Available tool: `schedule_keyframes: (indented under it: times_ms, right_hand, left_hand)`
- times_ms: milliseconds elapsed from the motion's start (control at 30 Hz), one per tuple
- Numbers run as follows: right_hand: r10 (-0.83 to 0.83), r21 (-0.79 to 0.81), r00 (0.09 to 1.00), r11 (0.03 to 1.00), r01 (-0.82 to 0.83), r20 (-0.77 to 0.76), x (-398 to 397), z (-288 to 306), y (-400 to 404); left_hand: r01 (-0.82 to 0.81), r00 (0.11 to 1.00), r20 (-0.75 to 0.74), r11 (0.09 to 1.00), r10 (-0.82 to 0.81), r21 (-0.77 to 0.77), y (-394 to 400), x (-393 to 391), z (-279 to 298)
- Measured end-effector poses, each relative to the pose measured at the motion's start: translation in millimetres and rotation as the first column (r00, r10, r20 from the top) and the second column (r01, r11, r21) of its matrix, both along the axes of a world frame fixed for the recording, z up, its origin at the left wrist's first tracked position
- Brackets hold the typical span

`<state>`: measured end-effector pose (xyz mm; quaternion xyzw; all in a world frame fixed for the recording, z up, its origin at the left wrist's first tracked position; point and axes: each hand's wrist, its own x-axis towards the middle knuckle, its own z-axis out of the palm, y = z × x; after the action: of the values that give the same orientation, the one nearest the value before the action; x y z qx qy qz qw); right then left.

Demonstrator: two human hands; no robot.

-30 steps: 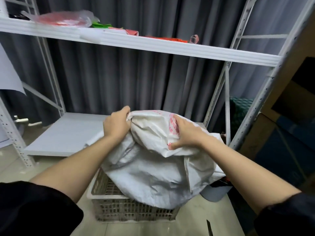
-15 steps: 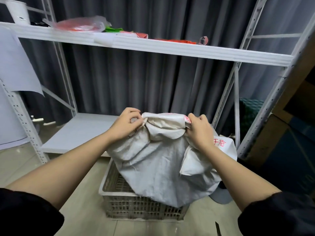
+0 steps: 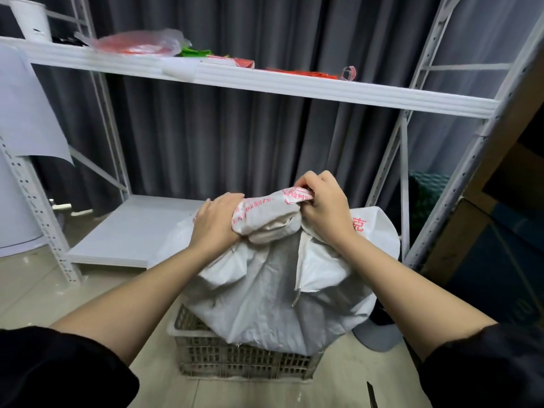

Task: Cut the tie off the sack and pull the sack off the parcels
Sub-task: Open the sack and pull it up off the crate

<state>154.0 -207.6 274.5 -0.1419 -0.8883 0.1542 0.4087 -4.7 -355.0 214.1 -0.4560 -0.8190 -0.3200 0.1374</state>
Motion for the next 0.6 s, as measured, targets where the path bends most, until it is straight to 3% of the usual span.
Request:
schedule_keyframes:
  times_ms: [167, 233, 300, 367, 433, 467, 500, 533, 600]
  right_hand:
    - [-0.127, 0.160, 0.991, 0.978, 0.134, -0.050, -4.6, 42.0, 9.9]
    - [-0.155, 0.126, 0.987, 0.981, 0.147, 0.049, -6.7, 65.1, 23.8]
    - [-0.167, 0.000, 0.948, 0.985, 0.173, 0.270, 1.0, 88.7, 41.9]
    - [-0.156, -0.081, 0.809, 0.967, 0.243, 0.567, 12.1, 97.2, 52.2]
    - [-0.166, 0.003, 0.579, 0.962, 0.272, 0.798, 17.5, 84.3, 50.5]
    - [-0.208, 0.072, 0.510, 0.959, 0.273, 0.835, 16.2, 73.0, 50.8]
    - [-0.252, 0.121, 0.505, 0.953, 0.279, 0.826, 14.7, 63.9, 51.0]
    - [-0.285, 0.136, 0.569, 0.947, 0.291, 0.771, 13.6, 58.9, 52.7]
    - [-0.368, 0.191, 0.774, 0.930, 0.315, 0.515, 11.9, 59.7, 58.2]
  left_hand:
    - [-0.135, 0.990, -0.009, 0.965, 0.140, 0.226, 7.6, 10.0, 57.3]
    - [-0.153, 0.988, 0.035, 0.938, 0.150, 0.310, 11.1, 7.3, 80.9]
    - [-0.171, 0.985, 0.101, 0.907, 0.143, 0.384, 15.3, 2.1, 95.5]
    - [-0.210, 0.975, 0.147, 0.894, 0.164, 0.396, 17.0, -3.5, 98.8]
    - [-0.221, 0.972, 0.156, 0.914, 0.177, 0.339, 17.2, -3.5, 93.9]
    - [-0.212, 0.973, 0.151, 0.930, 0.173, 0.301, 18.2, -3.6, 91.0]
    - [-0.196, 0.977, 0.135, 0.946, 0.166, 0.259, 19.4, -5.7, 89.5]
    - [-0.181, 0.981, 0.116, 0.956, 0.157, 0.230, 19.3, -8.3, 90.6]
    - [-0.187, 0.981, 0.101, 0.948, 0.166, 0.259, 15.5, -14.9, 99.8]
